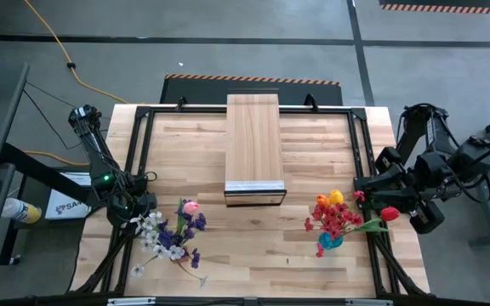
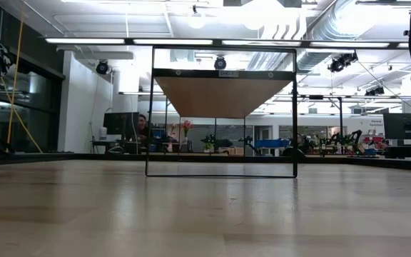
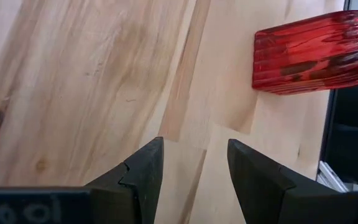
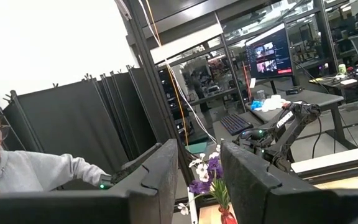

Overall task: Pick and place flowers into a vace then onto a shelf
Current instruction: Put the red vase with flowers on the shelf

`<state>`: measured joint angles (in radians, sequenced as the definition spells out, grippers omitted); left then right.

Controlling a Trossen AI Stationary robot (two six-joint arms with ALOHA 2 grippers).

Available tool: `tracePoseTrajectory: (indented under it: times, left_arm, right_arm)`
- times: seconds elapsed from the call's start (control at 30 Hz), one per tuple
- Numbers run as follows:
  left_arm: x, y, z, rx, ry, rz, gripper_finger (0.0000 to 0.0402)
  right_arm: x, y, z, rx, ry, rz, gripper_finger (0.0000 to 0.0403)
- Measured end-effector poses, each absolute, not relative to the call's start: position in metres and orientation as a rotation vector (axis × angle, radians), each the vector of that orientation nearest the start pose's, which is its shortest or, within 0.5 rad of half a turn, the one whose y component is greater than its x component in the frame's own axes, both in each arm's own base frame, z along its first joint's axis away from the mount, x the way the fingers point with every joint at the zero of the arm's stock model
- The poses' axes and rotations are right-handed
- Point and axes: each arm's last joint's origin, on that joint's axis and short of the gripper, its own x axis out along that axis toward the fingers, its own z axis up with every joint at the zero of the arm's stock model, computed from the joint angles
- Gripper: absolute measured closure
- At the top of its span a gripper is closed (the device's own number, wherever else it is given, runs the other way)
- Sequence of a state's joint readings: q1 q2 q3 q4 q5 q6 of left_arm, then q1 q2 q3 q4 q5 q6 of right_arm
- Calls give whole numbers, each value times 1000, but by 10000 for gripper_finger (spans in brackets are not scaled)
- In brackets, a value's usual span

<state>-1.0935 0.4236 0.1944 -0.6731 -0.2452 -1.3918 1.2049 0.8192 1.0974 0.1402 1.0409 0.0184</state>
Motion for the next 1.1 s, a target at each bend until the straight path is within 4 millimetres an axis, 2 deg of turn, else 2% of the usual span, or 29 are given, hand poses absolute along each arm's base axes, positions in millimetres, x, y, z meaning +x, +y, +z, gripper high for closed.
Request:
tracePoseTrajectory:
  times: [0.5,1.1]
  left_arm:
    - [50,-74,138,-666,982,-70,190]
    - [50,-75,138,-840,996,7,190]
  right_arm:
    - [71,116,455,396,-180,163,289]
    - [71,116,455,395,-180,163,289]
